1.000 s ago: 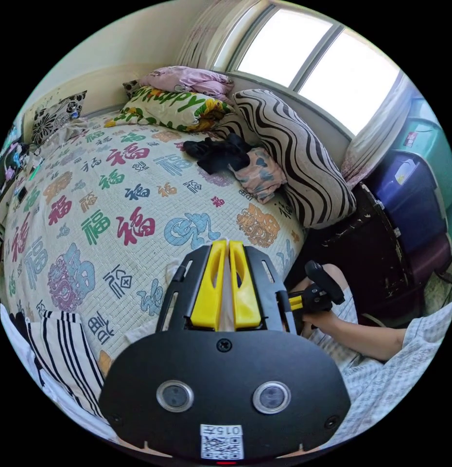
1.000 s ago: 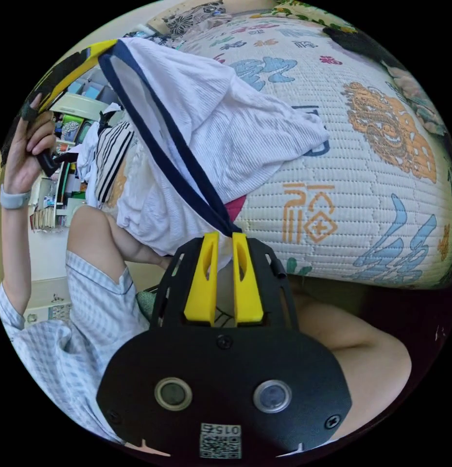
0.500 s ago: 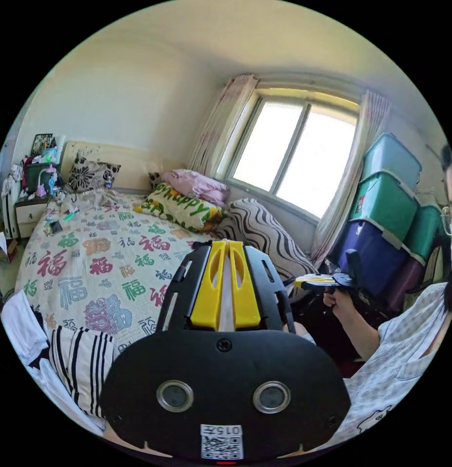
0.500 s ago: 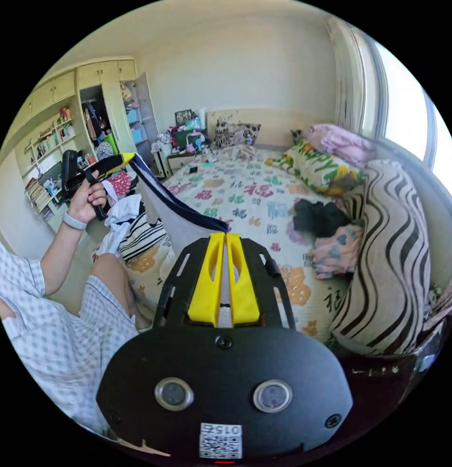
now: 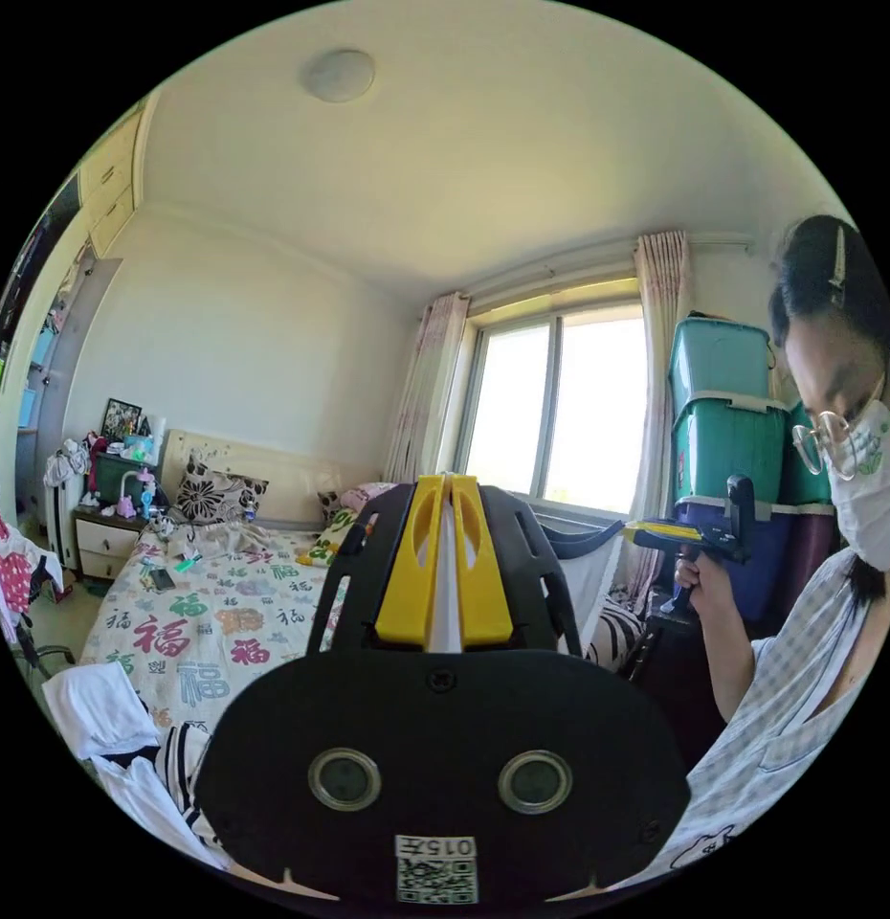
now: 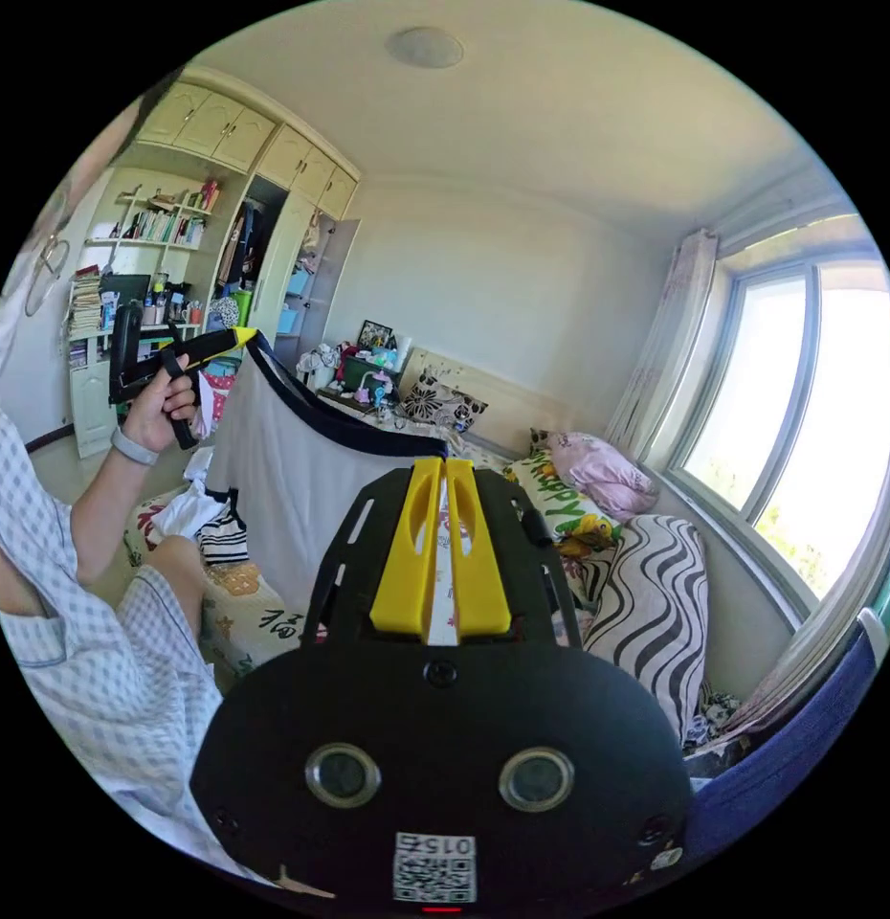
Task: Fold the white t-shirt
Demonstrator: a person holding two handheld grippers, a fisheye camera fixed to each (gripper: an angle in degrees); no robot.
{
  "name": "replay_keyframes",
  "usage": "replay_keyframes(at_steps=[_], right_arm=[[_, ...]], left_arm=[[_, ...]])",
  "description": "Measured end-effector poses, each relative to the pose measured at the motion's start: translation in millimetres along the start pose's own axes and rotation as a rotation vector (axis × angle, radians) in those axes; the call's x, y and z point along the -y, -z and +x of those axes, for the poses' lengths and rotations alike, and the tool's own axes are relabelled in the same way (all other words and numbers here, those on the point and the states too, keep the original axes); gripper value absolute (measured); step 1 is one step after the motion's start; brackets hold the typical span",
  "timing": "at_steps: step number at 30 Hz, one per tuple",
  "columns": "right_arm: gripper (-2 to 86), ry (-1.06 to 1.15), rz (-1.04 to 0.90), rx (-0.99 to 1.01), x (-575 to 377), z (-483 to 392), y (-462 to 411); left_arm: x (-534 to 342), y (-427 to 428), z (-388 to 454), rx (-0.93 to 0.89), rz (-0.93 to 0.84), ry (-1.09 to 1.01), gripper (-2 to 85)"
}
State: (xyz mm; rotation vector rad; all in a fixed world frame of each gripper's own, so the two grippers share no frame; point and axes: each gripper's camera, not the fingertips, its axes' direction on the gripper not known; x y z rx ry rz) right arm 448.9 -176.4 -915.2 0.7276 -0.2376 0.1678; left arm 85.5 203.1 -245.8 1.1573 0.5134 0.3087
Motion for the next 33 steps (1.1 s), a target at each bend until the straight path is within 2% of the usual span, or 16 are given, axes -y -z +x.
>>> replay_keyframes(at_steps=[6, 10, 12, 18, 21, 23, 24, 26, 28, 30, 33], right_arm=[[-1.0, 0.025, 0.073, -0.040, 31, 7, 10], [-1.0, 0.034, 0.043, -0.033, 53, 33, -41], [-1.0, 0.026, -0.002, -0.016, 61, 50, -82], [-0.8, -0.055, -0.290, 0.082, 64, 120, -290], [0.0, -0.165, -0.432, 0.144, 47, 159, -411], [1.9, -0.282, -0.553, 0.249, 15, 185, -495], [2.6, -0.316, -0.592, 0.292, 5, 190, -512], [4.2, -0.386, -0.670, 0.445, -38, 205, -544], [5.1, -0.375, -0.706, 0.490, -73, 212, -542], [7.0, -0.355, -0.809, 0.538, -113, 217, -534], [9.1, -0.476, -0.969, 0.651, -179, 230, -512]], left_arm=[[34, 8, -20, 0.005, 0.029, -0.022, -0.7], [39, -27, -57, 0.039, -0.036, -0.008, -0.7], [34, -71, -92, 0.108, -0.133, -0.005, -0.6], [-26, -229, -223, 0.241, -0.422, 0.084, -0.1], [-79, -308, -285, 0.359, -0.591, 0.074, 0.8], [-118, -334, -324, 0.345, -0.689, 0.189, 2.0], [-140, -334, -345, 0.325, -0.710, 0.293, 3.2], [-167, -316, -362, 0.255, -0.673, 0.373, 5.1], [-194, -288, -370, 0.229, -0.735, 0.400, 6.4], [-236, -241, -378, 0.212, -0.887, 0.493, 7.1], [-279, -183, -382, 0.220, -1.033, 0.682, 7.8]])
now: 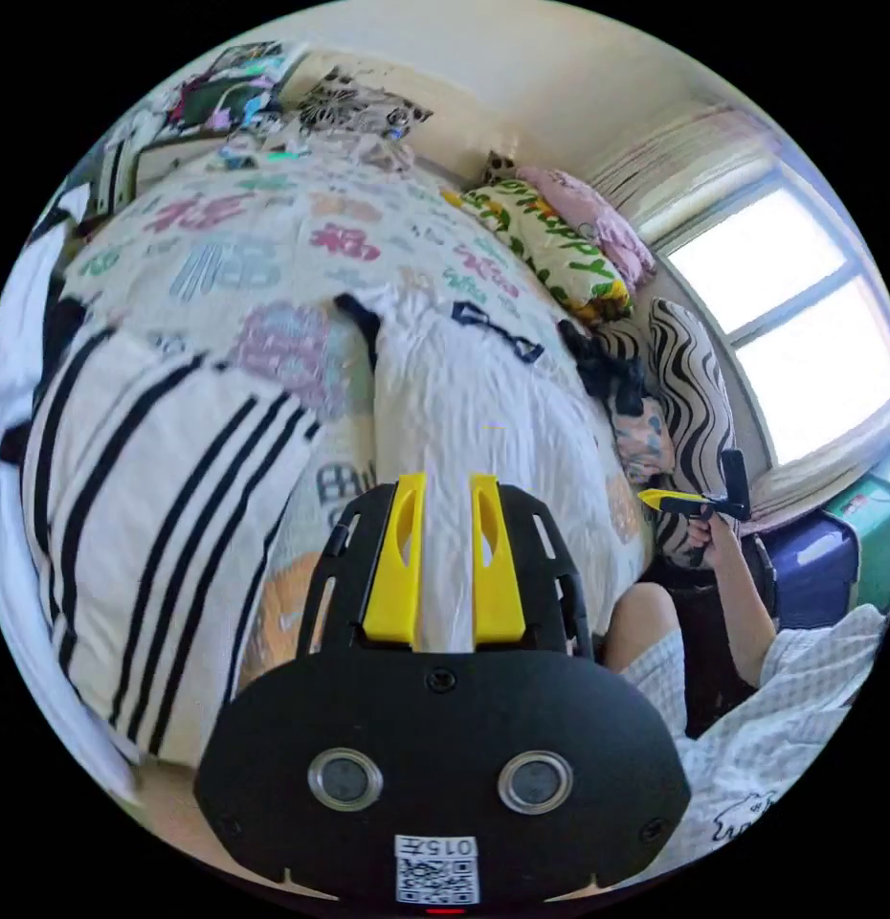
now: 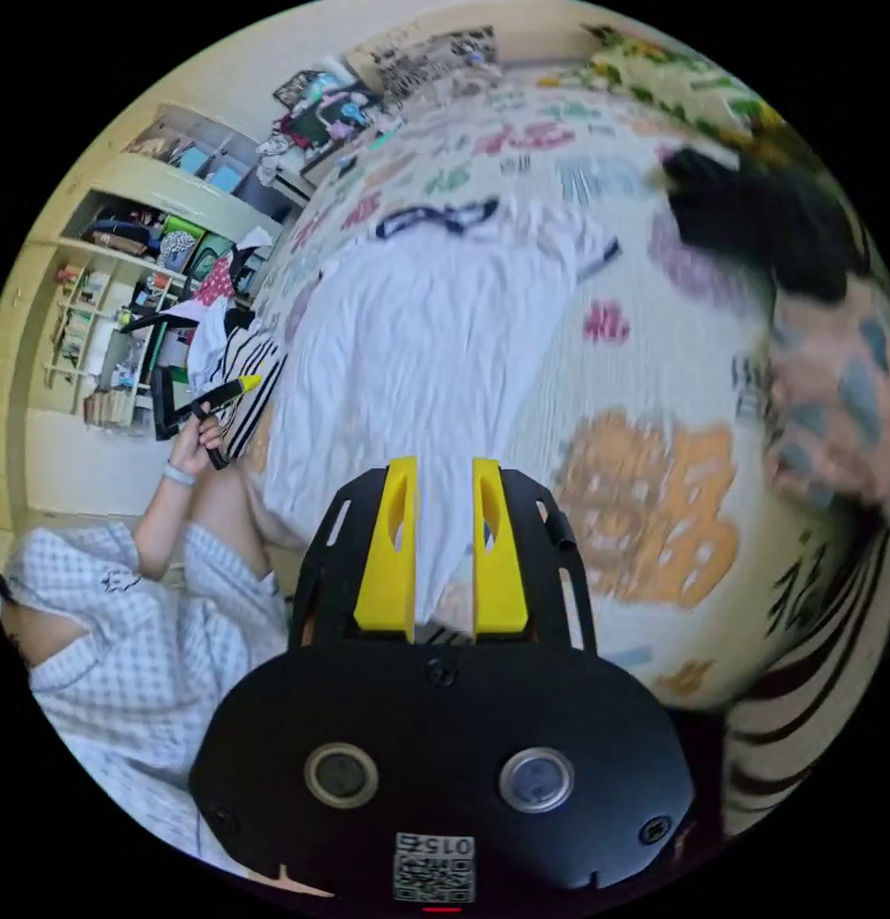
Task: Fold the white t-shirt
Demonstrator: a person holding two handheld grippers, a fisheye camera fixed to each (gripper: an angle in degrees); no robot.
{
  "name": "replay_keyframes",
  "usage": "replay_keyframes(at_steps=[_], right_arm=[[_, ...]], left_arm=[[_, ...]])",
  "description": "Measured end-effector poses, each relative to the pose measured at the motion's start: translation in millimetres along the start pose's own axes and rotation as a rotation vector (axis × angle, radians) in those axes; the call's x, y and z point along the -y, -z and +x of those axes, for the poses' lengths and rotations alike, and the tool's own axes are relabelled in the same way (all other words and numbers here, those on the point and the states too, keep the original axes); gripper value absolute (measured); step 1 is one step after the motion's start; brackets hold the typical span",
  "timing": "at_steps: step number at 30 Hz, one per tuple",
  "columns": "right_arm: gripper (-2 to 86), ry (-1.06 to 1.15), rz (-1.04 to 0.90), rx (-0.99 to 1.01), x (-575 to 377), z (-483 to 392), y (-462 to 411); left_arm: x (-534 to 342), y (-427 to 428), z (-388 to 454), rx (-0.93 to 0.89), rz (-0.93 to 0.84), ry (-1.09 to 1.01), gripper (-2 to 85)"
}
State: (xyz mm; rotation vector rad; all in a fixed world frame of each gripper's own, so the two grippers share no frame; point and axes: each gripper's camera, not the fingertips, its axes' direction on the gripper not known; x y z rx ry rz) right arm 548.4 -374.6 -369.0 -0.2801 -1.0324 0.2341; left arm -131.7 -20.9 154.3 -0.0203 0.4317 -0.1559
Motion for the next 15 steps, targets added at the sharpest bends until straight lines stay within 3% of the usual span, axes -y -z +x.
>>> replay_keyframes(at_steps=[7, 11, 15], right_arm=[[9.4, -0.157, -0.258, 0.196, -29, 59, -44], [3.2, -0.180, -0.273, 0.172, -6, 87, -42], [1.0, -0.131, -0.283, 0.147, 4, 101, -15]], left_arm=[[-20, -36, -29, -0.053, -0.236, 0.085, 9.1], [5, -60, -33, 0.066, -0.296, 0.018, 4.1], [23, -51, -36, 0.026, -0.320, -0.035, 0.0]])
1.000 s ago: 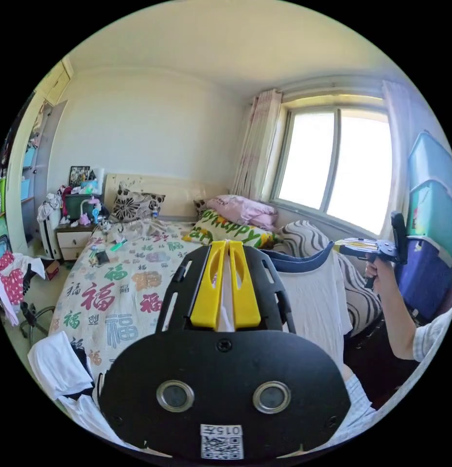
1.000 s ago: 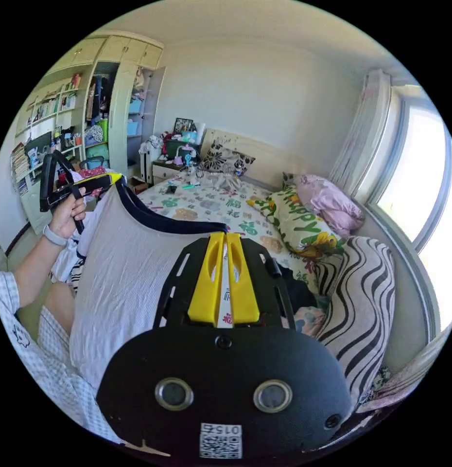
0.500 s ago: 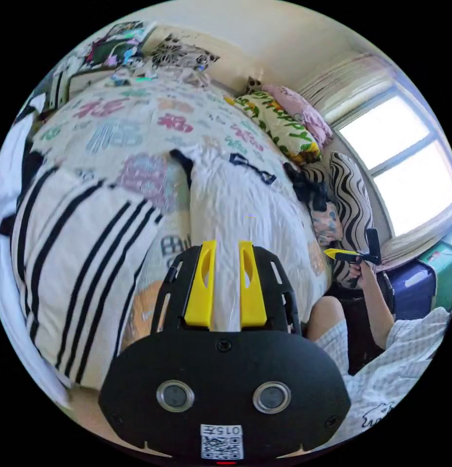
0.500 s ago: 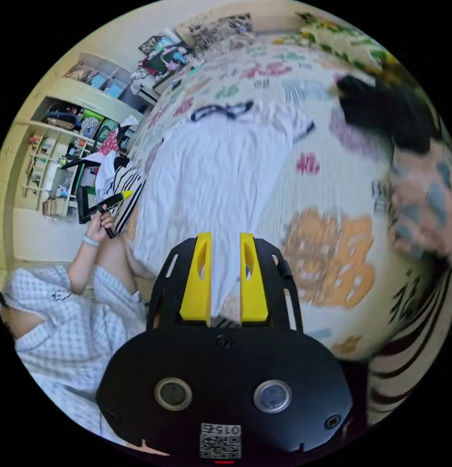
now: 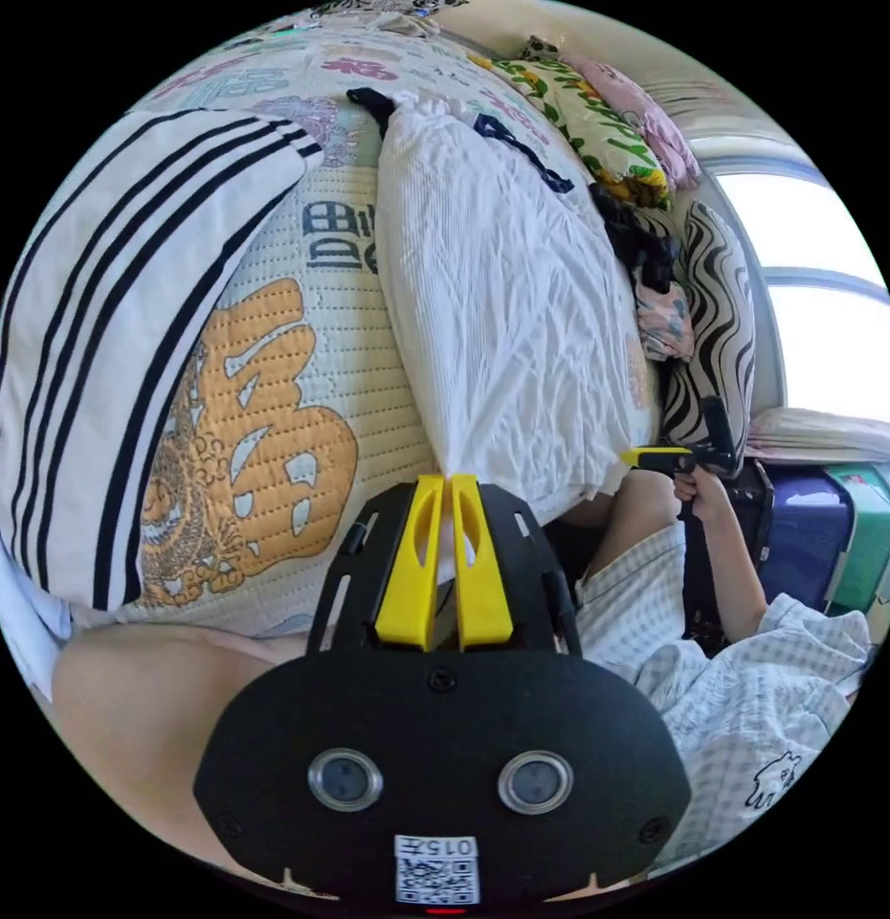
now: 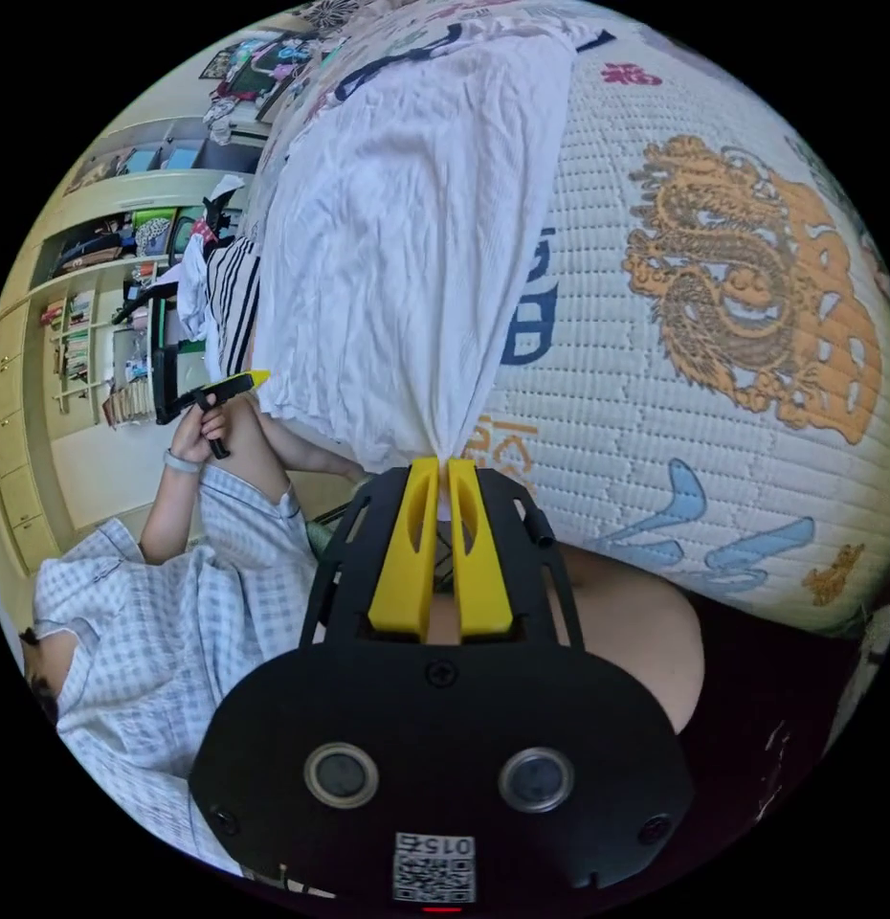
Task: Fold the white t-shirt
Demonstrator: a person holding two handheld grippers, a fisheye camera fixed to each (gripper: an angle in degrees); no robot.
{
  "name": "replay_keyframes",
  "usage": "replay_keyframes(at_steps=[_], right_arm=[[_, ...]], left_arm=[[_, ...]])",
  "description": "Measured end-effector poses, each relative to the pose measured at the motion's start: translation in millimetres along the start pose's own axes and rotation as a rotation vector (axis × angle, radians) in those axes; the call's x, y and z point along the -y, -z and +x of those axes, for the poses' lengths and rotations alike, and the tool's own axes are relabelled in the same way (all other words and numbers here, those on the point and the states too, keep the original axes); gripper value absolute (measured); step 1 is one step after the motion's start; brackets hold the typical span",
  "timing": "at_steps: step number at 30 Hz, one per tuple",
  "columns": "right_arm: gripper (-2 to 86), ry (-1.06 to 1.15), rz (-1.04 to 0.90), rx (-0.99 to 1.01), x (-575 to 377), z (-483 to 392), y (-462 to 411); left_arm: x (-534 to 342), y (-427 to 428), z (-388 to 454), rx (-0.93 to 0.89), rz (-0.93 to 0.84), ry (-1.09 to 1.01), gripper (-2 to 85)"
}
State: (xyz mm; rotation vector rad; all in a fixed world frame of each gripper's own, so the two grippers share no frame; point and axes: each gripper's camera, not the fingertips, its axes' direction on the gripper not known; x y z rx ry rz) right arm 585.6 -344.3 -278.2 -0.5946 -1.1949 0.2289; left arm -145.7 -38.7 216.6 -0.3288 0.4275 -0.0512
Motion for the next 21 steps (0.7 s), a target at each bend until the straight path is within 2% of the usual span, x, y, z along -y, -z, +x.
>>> replay_keyframes(at_steps=[4, 9, 12, 14, 17, 21], right_arm=[[0.2, 0.023, 0.026, -0.106, -12, 7, 46], [0.8, 0.022, -0.033, -0.183, -12, 23, 71], [2.6, 0.021, -0.030, -0.132, -3, 38, 82], [4.4, 0.004, 0.031, -0.026, 3, 55, 103], [5.2, -0.011, 0.189, 0.060, 6, 79, 151], [5.7, -0.050, 0.355, 0.038, 22, 113, 216]], left_arm=[[1, 17, 1, 0.063, -0.012, -0.048, -0.4], [17, 8, -5, 0.119, -0.075, -0.055, 0.5], [32, -11, -17, 0.108, -0.144, -0.008, 3.4], [37, -15, -24, 0.082, -0.164, 0.020, 6.4], [40, 9, -28, 0.073, -0.056, 0.051, 7.6], [88, 62, -29, 0.113, 0.220, 0.014, 8.1]])
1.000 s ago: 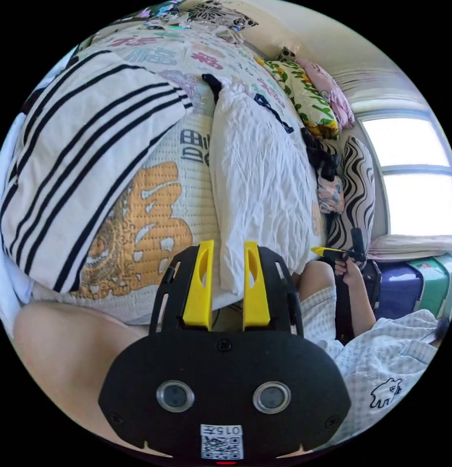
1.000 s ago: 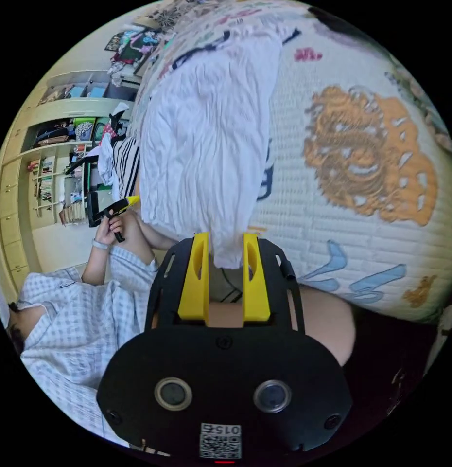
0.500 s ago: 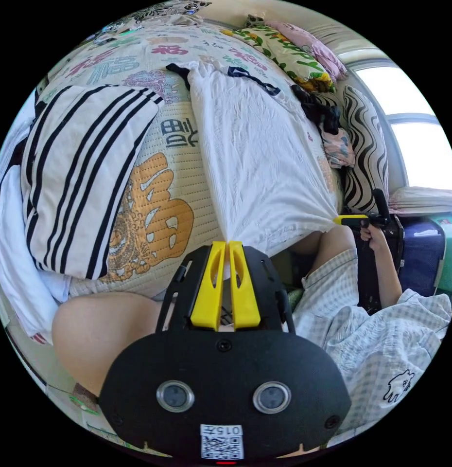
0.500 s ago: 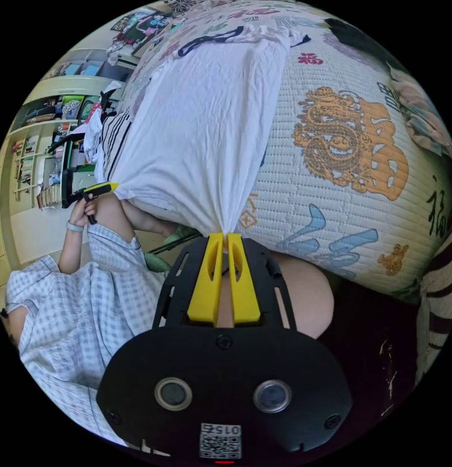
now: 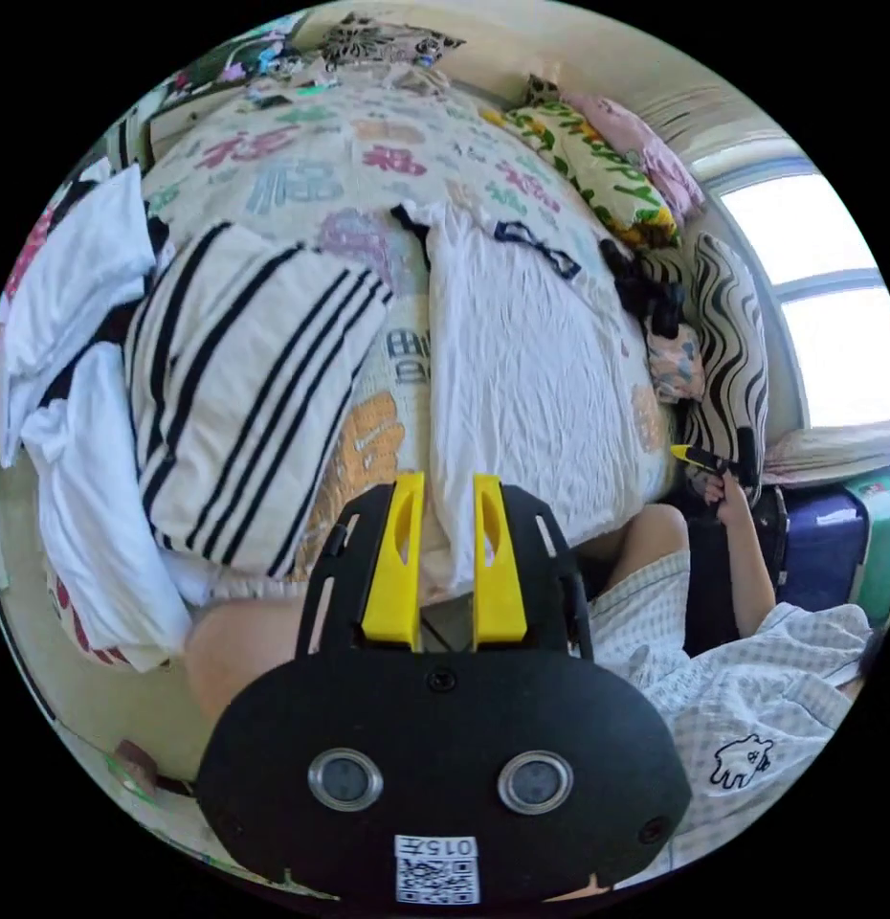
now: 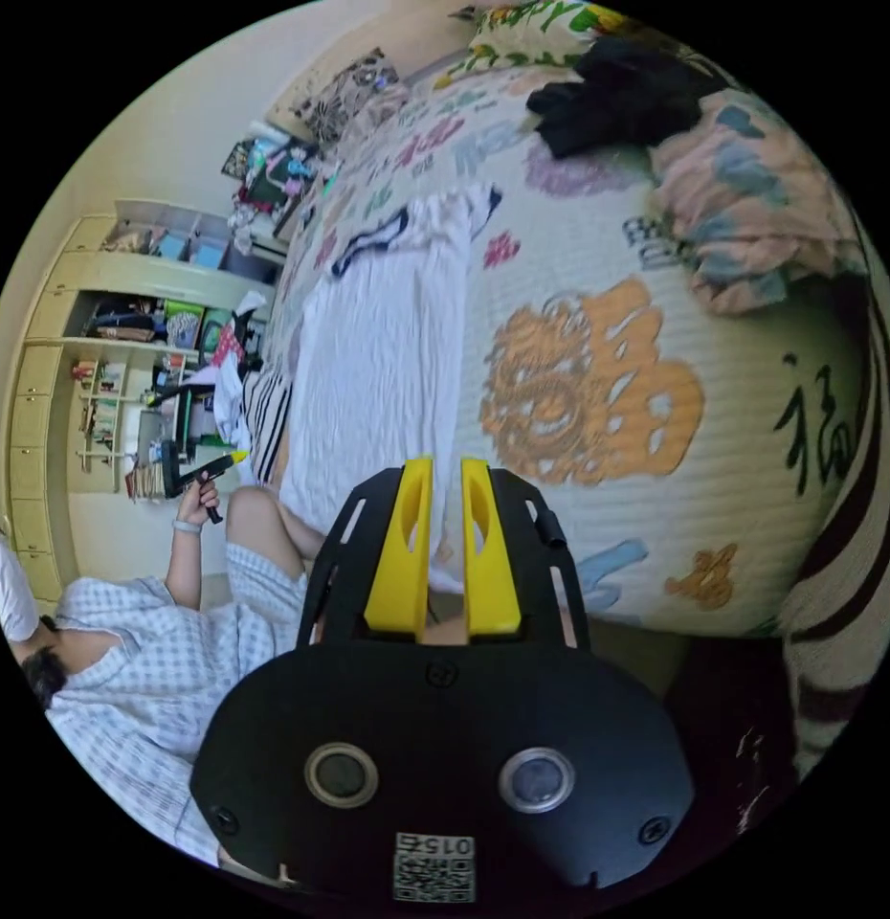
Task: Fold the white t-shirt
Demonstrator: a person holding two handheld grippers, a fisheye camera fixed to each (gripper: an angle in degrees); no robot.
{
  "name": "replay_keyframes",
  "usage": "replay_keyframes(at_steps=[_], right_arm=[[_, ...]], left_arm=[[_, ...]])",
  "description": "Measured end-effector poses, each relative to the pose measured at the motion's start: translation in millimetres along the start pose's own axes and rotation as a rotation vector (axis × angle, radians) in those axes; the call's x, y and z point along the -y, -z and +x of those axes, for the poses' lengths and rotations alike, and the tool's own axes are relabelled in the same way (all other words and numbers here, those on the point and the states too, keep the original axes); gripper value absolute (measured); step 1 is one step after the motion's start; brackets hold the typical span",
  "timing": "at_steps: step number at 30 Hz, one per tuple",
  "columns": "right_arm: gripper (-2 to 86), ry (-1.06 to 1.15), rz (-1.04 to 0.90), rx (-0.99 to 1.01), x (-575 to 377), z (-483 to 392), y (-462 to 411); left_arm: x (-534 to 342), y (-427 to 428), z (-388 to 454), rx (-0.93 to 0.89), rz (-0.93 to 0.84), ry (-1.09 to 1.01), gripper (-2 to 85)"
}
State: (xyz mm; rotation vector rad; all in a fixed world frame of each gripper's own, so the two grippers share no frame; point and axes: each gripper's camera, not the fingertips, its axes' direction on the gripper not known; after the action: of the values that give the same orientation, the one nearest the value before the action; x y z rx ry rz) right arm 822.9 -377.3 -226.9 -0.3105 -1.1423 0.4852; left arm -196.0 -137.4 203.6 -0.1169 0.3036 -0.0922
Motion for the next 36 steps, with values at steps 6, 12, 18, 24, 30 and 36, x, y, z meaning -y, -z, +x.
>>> replay_keyframes(at_steps=[6, 12, 18, 24, 30, 36], right_arm=[[5.3, 0.007, 0.123, -0.023, 87, 17, 42], [4.5, -0.031, 0.091, -0.049, 153, 36, 46], [4.3, -0.004, 0.064, -0.067, 183, 42, 54], [4.0, -0.032, 0.112, -0.025, 207, 52, 65], [3.3, -0.051, 0.133, -0.062, 239, 54, 68], [4.0, 0.010, 0.117, -0.050, 274, 52, 66]], left_arm=[[140, -50, -32, -0.053, 0.231, 0.119, 9.1], [219, -155, -59, -0.164, 0.180, 0.343, 8.3], [231, -158, -37, 0.024, 0.261, 0.238, -0.3], [235, -164, -18, 0.224, 0.279, 0.142, 0.3], [238, -217, 0, 0.325, 0.177, 0.150, 6.3], [240, -230, 93, 0.532, 0.329, -0.061, 7.8]])
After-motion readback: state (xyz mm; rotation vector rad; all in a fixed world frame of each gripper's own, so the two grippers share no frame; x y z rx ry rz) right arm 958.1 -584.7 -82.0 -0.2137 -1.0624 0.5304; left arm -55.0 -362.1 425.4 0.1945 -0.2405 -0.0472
